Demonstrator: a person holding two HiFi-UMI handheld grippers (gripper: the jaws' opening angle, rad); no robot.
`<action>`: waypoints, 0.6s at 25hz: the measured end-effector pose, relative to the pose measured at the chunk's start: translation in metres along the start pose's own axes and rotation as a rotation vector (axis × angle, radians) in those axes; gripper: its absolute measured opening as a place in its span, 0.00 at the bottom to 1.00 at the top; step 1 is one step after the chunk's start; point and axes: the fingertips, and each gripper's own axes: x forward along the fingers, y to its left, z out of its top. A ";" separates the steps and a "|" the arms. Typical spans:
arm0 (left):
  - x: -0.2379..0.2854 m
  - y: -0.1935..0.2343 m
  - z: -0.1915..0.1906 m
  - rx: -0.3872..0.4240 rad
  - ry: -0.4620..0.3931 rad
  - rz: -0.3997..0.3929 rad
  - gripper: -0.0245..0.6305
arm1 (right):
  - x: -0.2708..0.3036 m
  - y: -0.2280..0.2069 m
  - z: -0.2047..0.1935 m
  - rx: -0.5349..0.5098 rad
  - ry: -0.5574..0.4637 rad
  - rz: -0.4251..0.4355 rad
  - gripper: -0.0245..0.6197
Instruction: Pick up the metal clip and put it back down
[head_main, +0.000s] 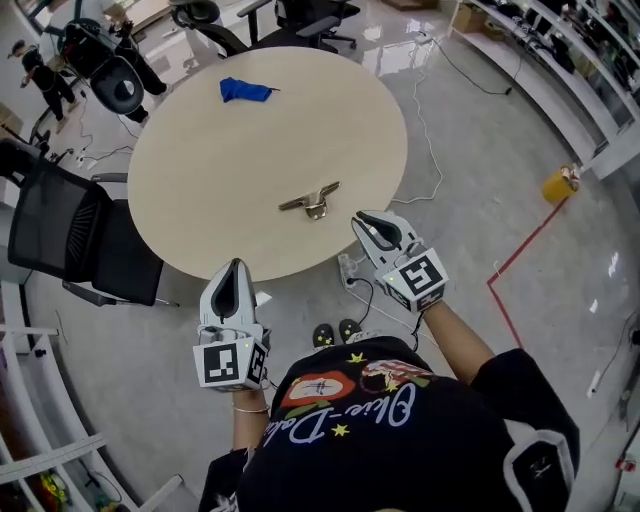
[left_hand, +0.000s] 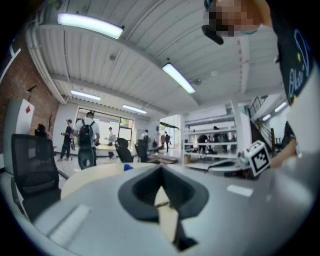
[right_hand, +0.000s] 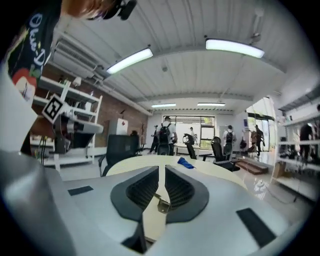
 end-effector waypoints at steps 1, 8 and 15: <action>-0.001 0.001 -0.002 0.000 0.007 0.011 0.04 | 0.012 0.003 -0.010 -0.071 0.047 0.034 0.07; -0.019 0.011 -0.009 -0.007 0.030 0.091 0.04 | 0.090 0.007 -0.082 -0.622 0.349 0.177 0.25; -0.041 0.036 -0.021 -0.043 0.082 0.197 0.04 | 0.140 0.004 -0.148 -1.062 0.491 0.239 0.25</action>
